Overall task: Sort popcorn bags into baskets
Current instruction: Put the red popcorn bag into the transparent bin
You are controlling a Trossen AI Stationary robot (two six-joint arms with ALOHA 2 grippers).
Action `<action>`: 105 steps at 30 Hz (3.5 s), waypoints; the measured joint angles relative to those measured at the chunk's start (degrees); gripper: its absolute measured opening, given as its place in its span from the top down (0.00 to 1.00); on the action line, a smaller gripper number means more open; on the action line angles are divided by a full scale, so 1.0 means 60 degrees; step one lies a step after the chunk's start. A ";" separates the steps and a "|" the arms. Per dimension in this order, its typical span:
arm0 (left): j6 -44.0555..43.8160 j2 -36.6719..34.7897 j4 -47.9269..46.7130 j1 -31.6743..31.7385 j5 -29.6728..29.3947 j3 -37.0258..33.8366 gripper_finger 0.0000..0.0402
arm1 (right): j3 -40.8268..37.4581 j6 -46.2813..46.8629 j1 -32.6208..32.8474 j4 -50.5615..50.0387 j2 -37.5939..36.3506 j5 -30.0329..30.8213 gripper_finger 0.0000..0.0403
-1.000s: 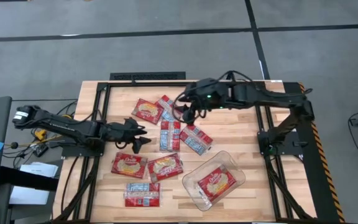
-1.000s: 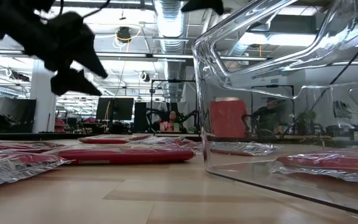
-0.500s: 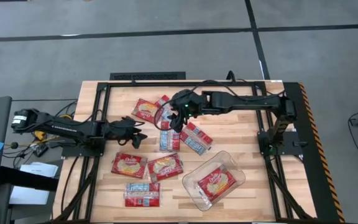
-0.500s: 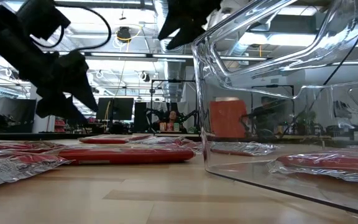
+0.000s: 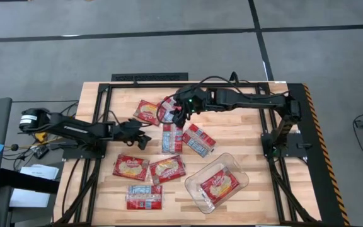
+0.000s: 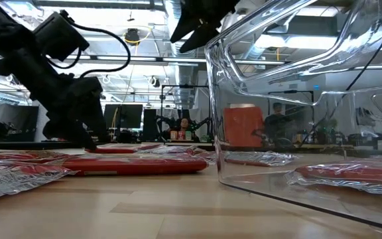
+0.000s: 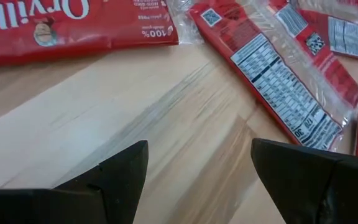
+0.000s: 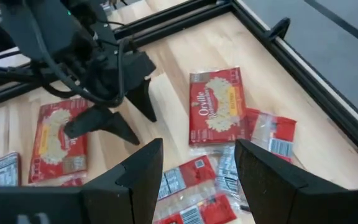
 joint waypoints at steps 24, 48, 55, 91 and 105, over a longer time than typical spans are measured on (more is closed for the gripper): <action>-0.0117 0.1347 0.0809 0.0007 0.0046 0.0015 0.39 | 0.0000 -0.0117 -0.0055 -0.0004 0.0000 -0.0132 0.44; 0.1390 0.1304 -0.0391 0.0785 0.0357 0.1311 0.18 | 0.0000 -0.0168 -0.0058 0.0226 0.0000 -0.0142 0.44; 0.1725 0.1307 -0.0520 0.1532 0.0300 0.1308 0.18 | 0.0000 -0.0171 -0.0062 0.0506 -0.0012 -0.0138 0.44; 0.2574 0.3857 0.1664 0.2579 0.0680 0.1344 0.18 | -0.0004 -0.0415 -0.0386 0.0441 -0.0397 -0.0240 0.44; 0.2297 0.3996 0.1515 0.2579 0.0563 0.1333 0.47 | -0.0004 -0.0417 -0.0493 0.0444 -0.0397 -0.0367 0.44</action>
